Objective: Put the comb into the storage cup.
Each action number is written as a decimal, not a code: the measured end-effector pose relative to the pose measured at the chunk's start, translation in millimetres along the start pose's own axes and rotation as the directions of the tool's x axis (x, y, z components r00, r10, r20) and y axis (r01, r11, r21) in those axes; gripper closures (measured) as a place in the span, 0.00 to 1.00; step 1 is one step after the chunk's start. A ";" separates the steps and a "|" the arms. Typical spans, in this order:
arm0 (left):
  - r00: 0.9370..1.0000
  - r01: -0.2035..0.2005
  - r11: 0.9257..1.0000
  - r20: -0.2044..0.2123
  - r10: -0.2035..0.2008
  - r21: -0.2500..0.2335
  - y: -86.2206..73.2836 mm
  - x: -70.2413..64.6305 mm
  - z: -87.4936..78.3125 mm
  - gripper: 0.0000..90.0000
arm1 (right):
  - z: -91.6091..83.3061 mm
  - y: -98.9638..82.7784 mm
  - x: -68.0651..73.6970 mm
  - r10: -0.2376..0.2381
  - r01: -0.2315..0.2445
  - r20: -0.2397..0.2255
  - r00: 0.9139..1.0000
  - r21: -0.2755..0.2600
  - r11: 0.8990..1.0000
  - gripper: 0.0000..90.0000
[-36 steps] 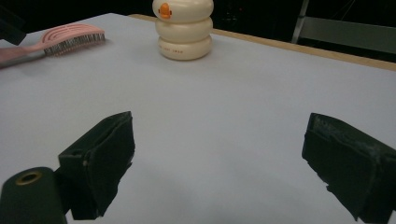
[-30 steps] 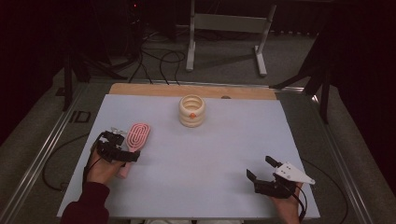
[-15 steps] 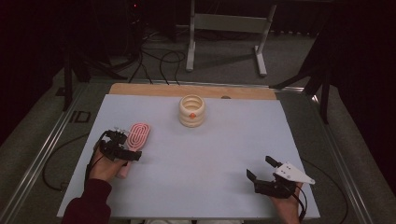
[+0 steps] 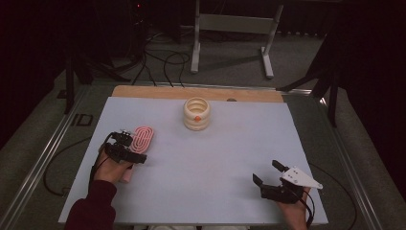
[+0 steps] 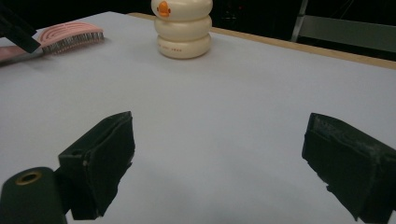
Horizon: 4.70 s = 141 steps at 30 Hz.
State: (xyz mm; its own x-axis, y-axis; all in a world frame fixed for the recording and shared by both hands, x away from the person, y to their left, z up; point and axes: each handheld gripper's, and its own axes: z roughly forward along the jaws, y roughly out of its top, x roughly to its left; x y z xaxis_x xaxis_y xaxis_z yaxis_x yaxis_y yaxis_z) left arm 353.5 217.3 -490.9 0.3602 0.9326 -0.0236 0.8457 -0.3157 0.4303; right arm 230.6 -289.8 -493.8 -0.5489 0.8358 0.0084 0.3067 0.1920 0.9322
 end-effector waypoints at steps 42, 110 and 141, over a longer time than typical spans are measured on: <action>0.999 0.011 0.989 0.031 -0.016 0.147 8.0 -0.2 4.3 0.61 | 0.6 -0.9 -1.8 -0.001 0.001 0.015 1.000 0.014 1.000 0.10; 0.999 -0.027 0.996 0.040 0.024 0.086 6.5 4.2 -8.0 0.78 | 1.9 -2.3 -2.7 0.003 -0.004 0.018 1.000 0.025 1.000 0.10; 0.998 -0.049 0.999 0.040 0.049 -0.014 14.4 0.3 -30.4 0.78 | 2.8 -2.8 -2.4 0.005 -0.005 0.014 1.000 0.030 1.000 0.10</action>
State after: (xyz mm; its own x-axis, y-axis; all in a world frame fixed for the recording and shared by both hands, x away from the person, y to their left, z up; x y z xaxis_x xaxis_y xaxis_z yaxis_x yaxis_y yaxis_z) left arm 353.8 218.3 -457.2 0.4166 0.9083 -0.0381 0.8214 -0.3581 0.4439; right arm 233.2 -290.9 -497.4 -0.5363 0.8440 0.0078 0.3327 0.2029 0.9209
